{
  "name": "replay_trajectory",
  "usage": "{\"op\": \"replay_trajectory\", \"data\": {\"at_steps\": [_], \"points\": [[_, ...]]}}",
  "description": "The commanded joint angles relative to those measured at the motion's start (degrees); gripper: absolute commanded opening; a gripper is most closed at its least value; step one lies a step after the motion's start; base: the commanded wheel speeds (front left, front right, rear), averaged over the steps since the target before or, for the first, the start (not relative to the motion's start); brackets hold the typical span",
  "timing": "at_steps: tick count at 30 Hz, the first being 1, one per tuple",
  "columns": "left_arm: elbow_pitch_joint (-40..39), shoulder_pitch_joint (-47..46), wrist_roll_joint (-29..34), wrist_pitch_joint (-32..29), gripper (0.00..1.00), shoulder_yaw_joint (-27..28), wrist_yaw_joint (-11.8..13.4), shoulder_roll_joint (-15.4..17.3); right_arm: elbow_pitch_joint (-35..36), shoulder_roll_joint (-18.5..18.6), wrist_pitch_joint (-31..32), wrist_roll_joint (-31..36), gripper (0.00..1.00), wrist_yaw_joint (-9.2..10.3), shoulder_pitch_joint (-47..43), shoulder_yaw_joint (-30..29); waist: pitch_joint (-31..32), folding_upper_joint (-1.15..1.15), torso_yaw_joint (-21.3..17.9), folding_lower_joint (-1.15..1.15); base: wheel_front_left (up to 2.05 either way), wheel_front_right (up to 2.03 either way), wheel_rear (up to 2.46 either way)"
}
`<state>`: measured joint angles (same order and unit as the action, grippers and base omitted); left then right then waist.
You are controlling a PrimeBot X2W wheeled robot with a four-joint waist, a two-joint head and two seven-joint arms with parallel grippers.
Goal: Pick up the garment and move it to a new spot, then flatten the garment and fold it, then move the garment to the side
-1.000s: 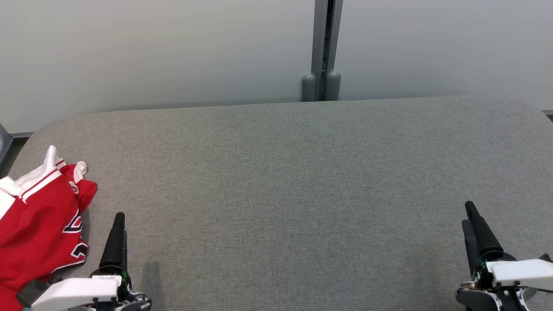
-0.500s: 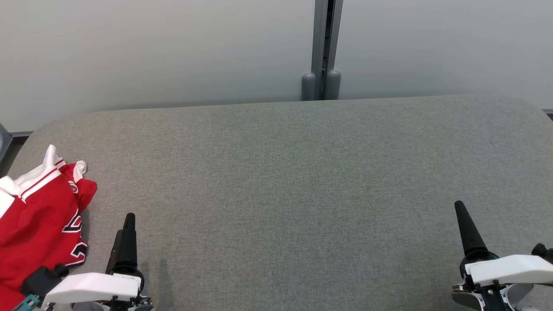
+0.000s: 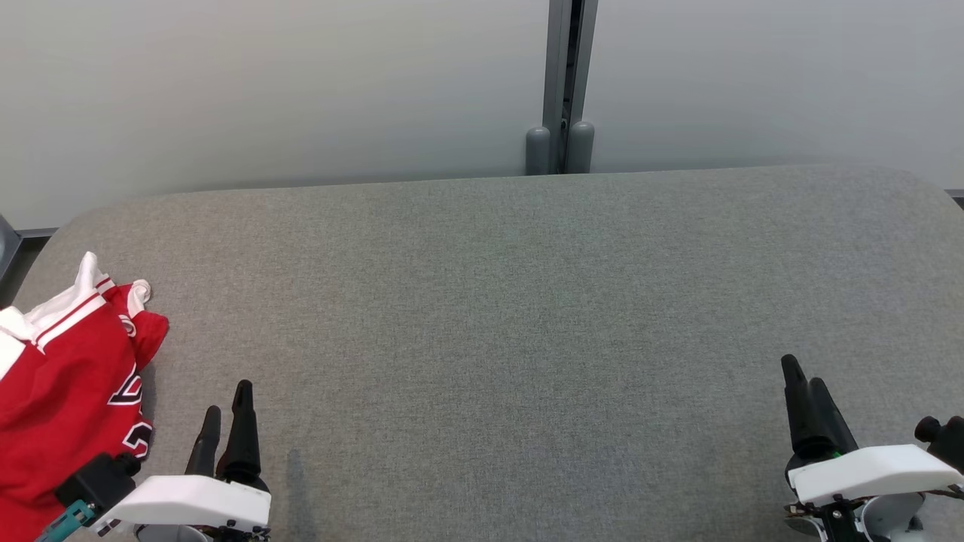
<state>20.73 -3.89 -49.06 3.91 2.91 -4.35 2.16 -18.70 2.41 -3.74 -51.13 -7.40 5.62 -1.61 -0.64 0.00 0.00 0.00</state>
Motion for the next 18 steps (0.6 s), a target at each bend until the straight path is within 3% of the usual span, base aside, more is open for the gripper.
{"op": "replay_trajectory", "data": {"at_steps": [1, 18], "points": [[-0.49, -1.52, 2.0, 0.51, 1.0, -0.1, 0.34, 0.46, 0.94, 0.4, -0.72, 2.04, 1.0, -0.07, 1.51, -0.1, 0.01, 0.0, 0.0, 0.0, 0.0, 0.0, 0.0], [0.08, -0.61, 15.54, 3.49, 1.0, -0.8, 2.12, 0.7, 0.18, 0.26, -3.75, 16.32, 1.0, -0.08, 0.75, -0.64, 0.22, 0.0, 0.25, 0.0, 0.0, 0.0, 0.0]]}}
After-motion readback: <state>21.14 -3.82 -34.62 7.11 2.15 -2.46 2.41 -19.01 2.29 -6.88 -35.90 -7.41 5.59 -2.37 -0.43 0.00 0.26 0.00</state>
